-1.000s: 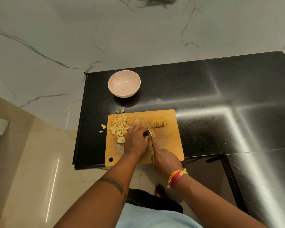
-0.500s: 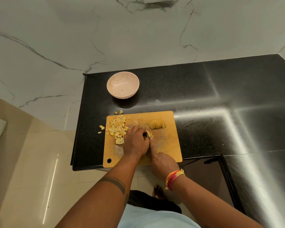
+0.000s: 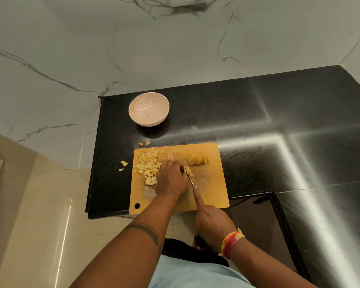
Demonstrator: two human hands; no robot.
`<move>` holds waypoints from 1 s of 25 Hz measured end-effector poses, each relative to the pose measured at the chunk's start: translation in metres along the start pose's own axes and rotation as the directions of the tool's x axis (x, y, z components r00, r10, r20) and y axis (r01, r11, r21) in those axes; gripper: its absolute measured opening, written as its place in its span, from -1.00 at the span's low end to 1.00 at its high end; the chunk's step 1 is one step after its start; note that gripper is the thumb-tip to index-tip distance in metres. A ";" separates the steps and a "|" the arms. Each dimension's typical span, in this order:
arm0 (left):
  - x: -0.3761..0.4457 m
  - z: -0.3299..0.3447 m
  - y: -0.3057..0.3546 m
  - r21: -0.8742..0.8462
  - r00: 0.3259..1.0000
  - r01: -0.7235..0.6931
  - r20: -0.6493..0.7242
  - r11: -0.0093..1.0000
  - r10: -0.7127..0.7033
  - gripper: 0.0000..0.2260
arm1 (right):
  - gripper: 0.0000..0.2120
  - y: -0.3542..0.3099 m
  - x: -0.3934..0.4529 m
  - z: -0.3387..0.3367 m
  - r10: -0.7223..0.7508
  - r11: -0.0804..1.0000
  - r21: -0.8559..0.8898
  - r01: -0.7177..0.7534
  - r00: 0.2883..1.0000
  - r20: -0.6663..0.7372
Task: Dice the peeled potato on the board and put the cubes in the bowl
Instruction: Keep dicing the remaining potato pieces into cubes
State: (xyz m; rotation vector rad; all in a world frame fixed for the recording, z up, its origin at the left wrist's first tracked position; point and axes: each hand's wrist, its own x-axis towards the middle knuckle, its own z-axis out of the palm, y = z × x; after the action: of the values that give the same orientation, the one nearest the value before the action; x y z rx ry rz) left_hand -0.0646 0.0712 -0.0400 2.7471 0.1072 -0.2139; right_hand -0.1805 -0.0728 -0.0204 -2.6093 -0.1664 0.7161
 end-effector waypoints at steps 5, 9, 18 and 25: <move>0.000 0.000 0.008 0.037 1.000 -0.015 -0.012 0.999 0.016 -0.64 | -0.26 0.015 0.004 -0.011 0.086 0.988 0.137 -0.076 0.994 -0.073; 0.001 0.004 0.015 0.131 0.999 -0.032 -0.015 0.991 0.034 -0.51 | -0.27 0.022 0.009 -0.010 0.135 0.979 0.162 -0.124 0.989 -0.062; 0.004 -0.001 -0.003 -0.038 0.960 -0.264 0.086 0.964 0.267 -0.70 | -0.27 0.018 0.017 -0.009 0.072 0.988 0.142 -0.064 0.996 -0.049; 0.000 0.002 -0.008 -0.118 0.986 -0.140 0.076 0.983 0.150 -0.70 | -0.27 0.013 0.019 -0.007 0.038 0.992 0.119 -0.031 0.998 -0.052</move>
State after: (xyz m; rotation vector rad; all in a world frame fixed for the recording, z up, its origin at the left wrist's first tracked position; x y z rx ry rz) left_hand -0.0661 0.0779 -0.0452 2.6158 -0.1008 -0.2755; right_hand -0.1604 -0.0833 -0.0294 -2.5205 -0.0609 0.6466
